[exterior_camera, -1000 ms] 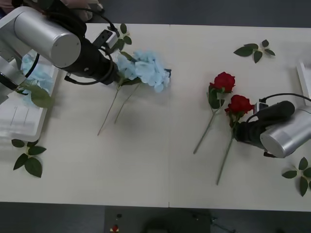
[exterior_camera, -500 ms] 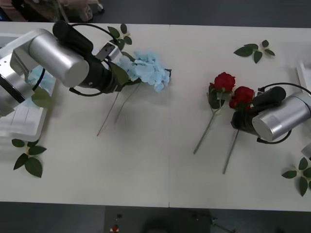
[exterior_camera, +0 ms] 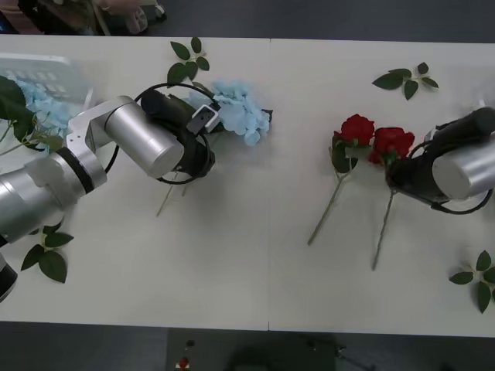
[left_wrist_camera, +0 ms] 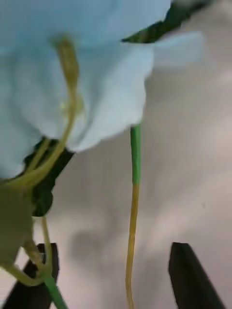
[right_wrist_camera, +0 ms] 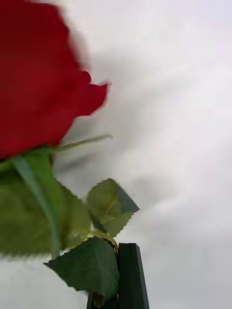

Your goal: Put the red flowers into the right box and the blue flowers into the left box

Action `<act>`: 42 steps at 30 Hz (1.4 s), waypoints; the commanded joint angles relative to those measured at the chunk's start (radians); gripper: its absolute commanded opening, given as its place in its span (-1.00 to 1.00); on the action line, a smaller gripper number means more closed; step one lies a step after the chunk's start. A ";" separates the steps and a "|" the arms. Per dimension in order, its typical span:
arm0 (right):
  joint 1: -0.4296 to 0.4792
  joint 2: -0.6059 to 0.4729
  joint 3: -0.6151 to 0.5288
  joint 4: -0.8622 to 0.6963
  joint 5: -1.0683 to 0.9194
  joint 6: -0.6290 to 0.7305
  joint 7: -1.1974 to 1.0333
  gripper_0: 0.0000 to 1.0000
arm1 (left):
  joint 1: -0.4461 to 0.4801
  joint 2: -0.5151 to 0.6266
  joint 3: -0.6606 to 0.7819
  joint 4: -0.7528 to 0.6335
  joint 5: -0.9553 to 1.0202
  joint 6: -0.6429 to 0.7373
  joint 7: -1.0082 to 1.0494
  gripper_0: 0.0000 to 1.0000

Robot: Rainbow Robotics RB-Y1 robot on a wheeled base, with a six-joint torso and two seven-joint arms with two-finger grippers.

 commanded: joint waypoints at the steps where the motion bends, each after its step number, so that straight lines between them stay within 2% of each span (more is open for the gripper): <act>1: -0.006 -0.153 -0.128 -0.119 -0.076 0.116 0.165 -1.00 | -0.011 0.031 0.040 -0.031 -0.018 -0.034 0.010 -1.00; 6: -0.088 -0.301 -0.195 -0.115 -0.112 0.264 0.395 -1.00 | -0.011 0.066 0.102 -0.067 -0.027 -0.037 0.001 -1.00; 8: -0.130 -0.347 -0.210 -0.038 -0.112 0.283 0.499 -1.00 | -0.008 0.072 0.102 -0.086 -0.026 -0.037 0.001 -1.00; 11: -0.206 -0.357 -0.212 0.111 -0.071 0.269 0.616 -1.00 | -0.010 0.115 0.102 -0.124 -0.032 -0.037 0.001 -1.00; 15: -0.302 -0.333 -0.209 0.382 -0.010 0.111 0.714 -1.00 | -0.008 0.237 0.128 -0.273 -0.030 0.054 -0.005 -1.00; 20: -0.411 -0.268 -0.175 0.797 0.018 -0.240 0.815 -1.00 | -0.002 0.510 0.192 -0.615 -0.026 0.359 -0.027 -1.00; 24: -0.430 -0.259 -0.089 0.955 0.017 -0.450 0.864 -1.00 | 0.018 0.708 0.249 -0.765 0.020 0.597 -0.035 -1.00; 27: -0.420 -0.259 -0.043 0.991 0.015 -0.513 0.903 -1.00 | 0.091 0.813 0.261 -0.770 0.025 0.652 -0.119 -1.00; 28: -0.417 -0.261 -0.035 0.997 0.015 -0.524 0.917 -0.85 | 0.121 0.839 0.261 -0.769 0.019 0.650 -0.150 -1.00; 29: -0.413 -0.259 -0.031 1.001 0.013 -0.535 0.932 -0.34 | 0.162 0.864 0.261 -0.761 -0.007 0.644 -0.160 -1.00; 30: -0.404 -0.259 -0.031 1.001 0.010 -0.544 0.946 -0.11 | 0.200 0.875 0.263 -0.747 -0.056 0.627 -0.160 -1.00; 31: -0.397 -0.259 -0.031 1.001 0.004 -0.549 0.958 0.03 | 0.234 0.881 0.261 -0.730 -0.110 0.607 -0.160 -1.00; 34: -0.384 -0.259 -0.029 0.997 -0.056 -0.547 1.015 0.21 | 0.341 0.866 0.261 -0.652 -0.311 0.524 -0.159 -1.00; 37: -0.382 -0.259 -0.029 0.991 -0.151 -0.509 1.082 0.28 | 0.390 0.829 0.261 -0.565 -0.425 0.440 -0.159 -1.00; 40: -0.382 -0.259 -0.037 0.962 -0.260 -0.418 1.081 0.32 | 0.397 0.793 0.261 -0.474 -0.466 0.359 -0.159 -0.99; 41: -0.380 -0.259 -0.043 0.944 -0.298 -0.385 1.079 0.33 | 0.395 0.787 0.261 -0.451 -0.465 0.339 -0.160 -0.58; 42: -0.374 -0.259 -0.051 0.912 -0.342 -0.340 1.073 0.35 | 0.395 0.786 0.261 -0.436 -0.460 0.316 -0.160 0.12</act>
